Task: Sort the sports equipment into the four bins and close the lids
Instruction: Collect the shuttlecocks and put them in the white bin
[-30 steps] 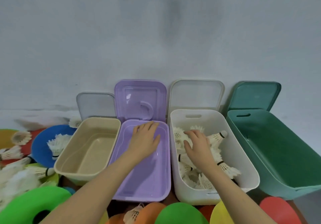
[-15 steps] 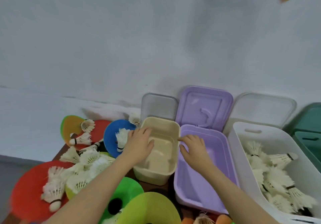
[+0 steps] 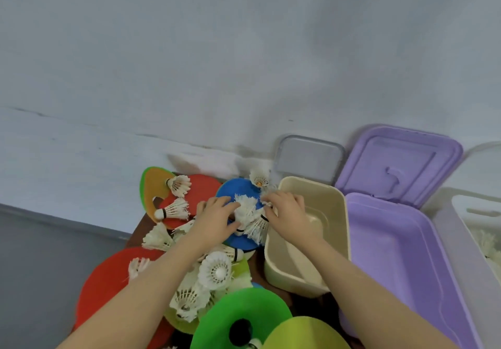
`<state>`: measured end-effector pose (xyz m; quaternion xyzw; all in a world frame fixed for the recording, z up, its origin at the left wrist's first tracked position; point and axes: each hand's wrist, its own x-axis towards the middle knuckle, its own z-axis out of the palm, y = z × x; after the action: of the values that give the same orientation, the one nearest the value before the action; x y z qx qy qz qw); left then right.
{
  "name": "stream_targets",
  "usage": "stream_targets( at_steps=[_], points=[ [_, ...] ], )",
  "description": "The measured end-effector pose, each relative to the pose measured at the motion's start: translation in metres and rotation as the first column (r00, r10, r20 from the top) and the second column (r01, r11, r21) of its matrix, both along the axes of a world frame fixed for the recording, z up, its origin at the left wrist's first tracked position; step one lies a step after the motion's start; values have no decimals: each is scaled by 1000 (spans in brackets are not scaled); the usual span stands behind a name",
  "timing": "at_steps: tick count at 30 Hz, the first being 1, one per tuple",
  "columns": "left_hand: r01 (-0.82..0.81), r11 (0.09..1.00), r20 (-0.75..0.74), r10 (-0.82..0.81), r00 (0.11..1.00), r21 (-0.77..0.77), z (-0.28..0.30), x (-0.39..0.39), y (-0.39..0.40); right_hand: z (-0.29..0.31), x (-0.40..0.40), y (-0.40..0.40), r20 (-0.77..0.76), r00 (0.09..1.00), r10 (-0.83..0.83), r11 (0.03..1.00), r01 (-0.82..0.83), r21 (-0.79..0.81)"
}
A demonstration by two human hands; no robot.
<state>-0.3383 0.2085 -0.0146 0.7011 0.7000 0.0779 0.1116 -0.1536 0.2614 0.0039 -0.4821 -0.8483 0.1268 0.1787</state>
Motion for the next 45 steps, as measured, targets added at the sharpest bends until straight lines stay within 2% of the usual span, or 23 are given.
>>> stream_targets(
  at_steps=[3, 8, 13, 15, 17, 21, 26, 28, 30, 35, 39, 43, 45],
  points=[
    [37, 999, 3, -37, 999, -11, -13, -4, 12, -11, -19, 24, 86, 996, -5, 998, 10, -59],
    [-17, 988, 87, 3, 996, 155, -31, -8, 22, -21, -47, 49, 311, 949, 50, 986, 2, -165],
    [-34, 982, 140, 8, 990, 186, -41, -14, 14, -25, -57, 49, 281, 959, -22, 991, 59, -123],
    [-31, 976, 177, -7, 984, 215, -40, -14, 8, -24, -57, 45, 196, 979, -55, 993, 75, -92],
    [-66, 958, 262, -10, 965, 280, -37, -14, 3, -21, -53, 40, 39, 994, -103, 989, 107, -98],
    [-117, 918, 361, -30, 932, 379, -20, -12, -5, -5, -37, 27, -191, 971, -147, 987, 130, -98],
    [-91, 869, 372, -112, 921, 486, 16, 8, -14, 29, -8, 13, -443, 861, -248, 966, 183, -183],
    [-97, 858, 381, -121, 917, 505, 27, 18, -19, 40, 13, 7, -514, 814, -270, 963, 219, -159],
    [-118, 854, 402, -112, 909, 507, 35, 30, -23, 48, 36, -1, -538, 795, -280, 959, 250, -131],
    [-136, 844, 391, -93, 916, 520, 57, 82, -28, 51, 105, -21, -499, 817, -290, 944, 329, -10],
    [-125, 844, 431, -134, 892, 521, 71, 143, -22, 55, 175, -43, -543, 781, -308, 929, 371, 7],
    [-57, 827, 364, -184, 913, 560, 81, 215, -20, 61, 253, -63, -566, 754, -334, 894, 443, 62],
    [-48, 824, 396, -220, 892, 565, 82, 252, -19, 62, 290, -73, -563, 749, -348, 873, 478, 97]
  ],
)
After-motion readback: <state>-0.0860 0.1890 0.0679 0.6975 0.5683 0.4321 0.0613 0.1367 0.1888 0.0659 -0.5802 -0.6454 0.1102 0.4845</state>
